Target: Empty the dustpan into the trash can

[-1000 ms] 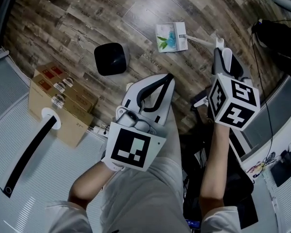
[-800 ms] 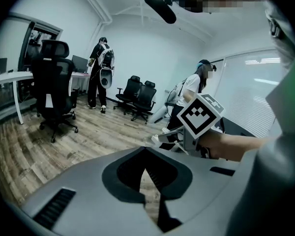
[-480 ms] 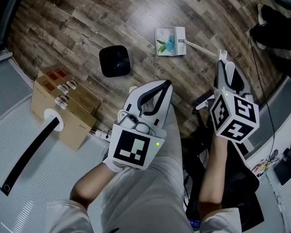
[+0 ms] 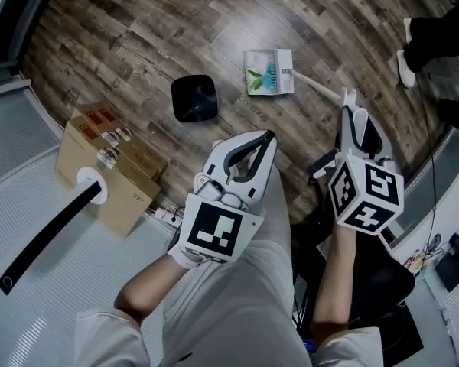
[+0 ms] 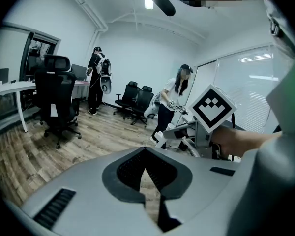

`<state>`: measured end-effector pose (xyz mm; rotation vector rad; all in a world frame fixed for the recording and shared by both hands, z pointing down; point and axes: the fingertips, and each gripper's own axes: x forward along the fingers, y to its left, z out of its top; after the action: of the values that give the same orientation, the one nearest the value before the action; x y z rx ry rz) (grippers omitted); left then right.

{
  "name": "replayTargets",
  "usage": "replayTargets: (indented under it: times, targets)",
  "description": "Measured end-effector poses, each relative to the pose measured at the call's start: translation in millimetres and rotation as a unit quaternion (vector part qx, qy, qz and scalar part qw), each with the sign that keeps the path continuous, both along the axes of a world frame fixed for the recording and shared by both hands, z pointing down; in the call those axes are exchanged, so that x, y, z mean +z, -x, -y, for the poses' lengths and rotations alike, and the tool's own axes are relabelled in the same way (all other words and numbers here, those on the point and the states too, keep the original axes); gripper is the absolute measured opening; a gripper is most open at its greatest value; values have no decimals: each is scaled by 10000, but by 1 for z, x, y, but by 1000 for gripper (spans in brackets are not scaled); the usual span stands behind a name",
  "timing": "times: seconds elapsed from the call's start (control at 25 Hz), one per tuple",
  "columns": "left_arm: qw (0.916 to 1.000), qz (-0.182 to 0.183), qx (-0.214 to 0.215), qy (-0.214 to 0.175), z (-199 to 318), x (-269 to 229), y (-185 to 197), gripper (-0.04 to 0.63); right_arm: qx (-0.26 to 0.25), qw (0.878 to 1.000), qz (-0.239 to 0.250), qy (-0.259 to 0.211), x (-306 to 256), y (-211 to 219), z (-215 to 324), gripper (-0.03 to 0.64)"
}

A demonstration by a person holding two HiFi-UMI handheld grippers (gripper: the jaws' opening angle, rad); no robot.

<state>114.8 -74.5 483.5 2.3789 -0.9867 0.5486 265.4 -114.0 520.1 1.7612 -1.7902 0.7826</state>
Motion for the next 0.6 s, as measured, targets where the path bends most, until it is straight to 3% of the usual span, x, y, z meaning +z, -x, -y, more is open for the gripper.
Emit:
replayTargets:
  times: [0.6]
  targets:
    - [9991, 14, -285, -308, -36, -56, 44, 8, -332, 9982, 15, -493, -99, 47, -40, 126]
